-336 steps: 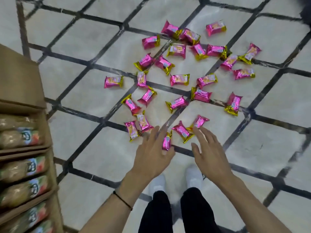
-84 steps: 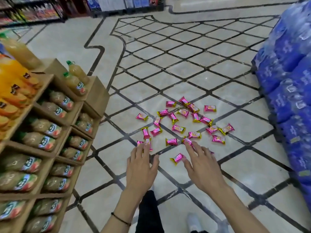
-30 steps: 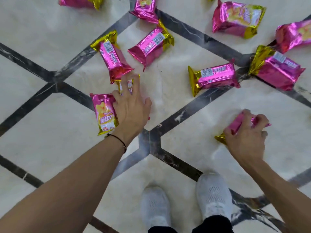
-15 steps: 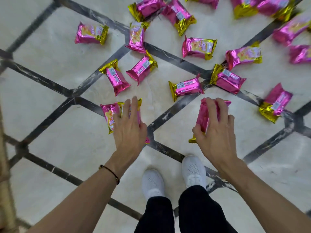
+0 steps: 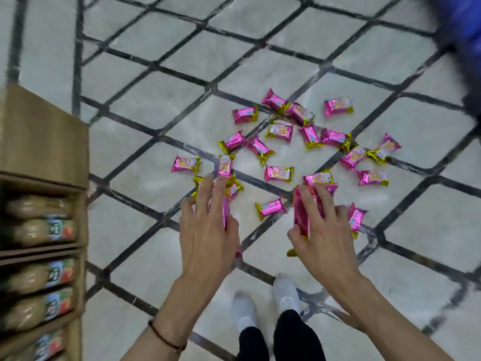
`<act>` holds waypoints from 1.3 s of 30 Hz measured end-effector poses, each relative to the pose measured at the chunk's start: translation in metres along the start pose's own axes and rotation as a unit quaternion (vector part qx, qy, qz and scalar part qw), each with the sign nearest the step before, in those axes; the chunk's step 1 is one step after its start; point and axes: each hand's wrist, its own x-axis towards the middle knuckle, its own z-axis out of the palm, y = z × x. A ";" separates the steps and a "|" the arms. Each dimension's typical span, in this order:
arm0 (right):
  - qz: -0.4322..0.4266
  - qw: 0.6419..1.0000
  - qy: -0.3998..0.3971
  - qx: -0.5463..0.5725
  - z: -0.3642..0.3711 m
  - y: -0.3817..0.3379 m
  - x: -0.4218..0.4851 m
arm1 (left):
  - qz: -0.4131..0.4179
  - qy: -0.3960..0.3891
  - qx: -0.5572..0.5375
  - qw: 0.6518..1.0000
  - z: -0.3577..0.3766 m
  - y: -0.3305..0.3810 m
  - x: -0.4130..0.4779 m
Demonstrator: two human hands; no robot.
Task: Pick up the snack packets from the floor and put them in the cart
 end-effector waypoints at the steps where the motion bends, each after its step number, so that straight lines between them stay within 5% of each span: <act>1: -0.014 1.000 0.016 0.002 -0.025 -0.012 -0.002 | 0.003 0.010 0.003 1.000 -0.025 0.007 0.005; 19: -0.052 0.990 0.115 -0.061 -0.317 -0.123 -0.105 | -0.024 0.086 -0.033 0.995 -0.285 0.143 -0.061; 39: 0.168 0.946 0.266 -0.080 -0.383 -0.154 -0.277 | 0.224 0.048 -0.091 0.969 -0.372 0.184 -0.108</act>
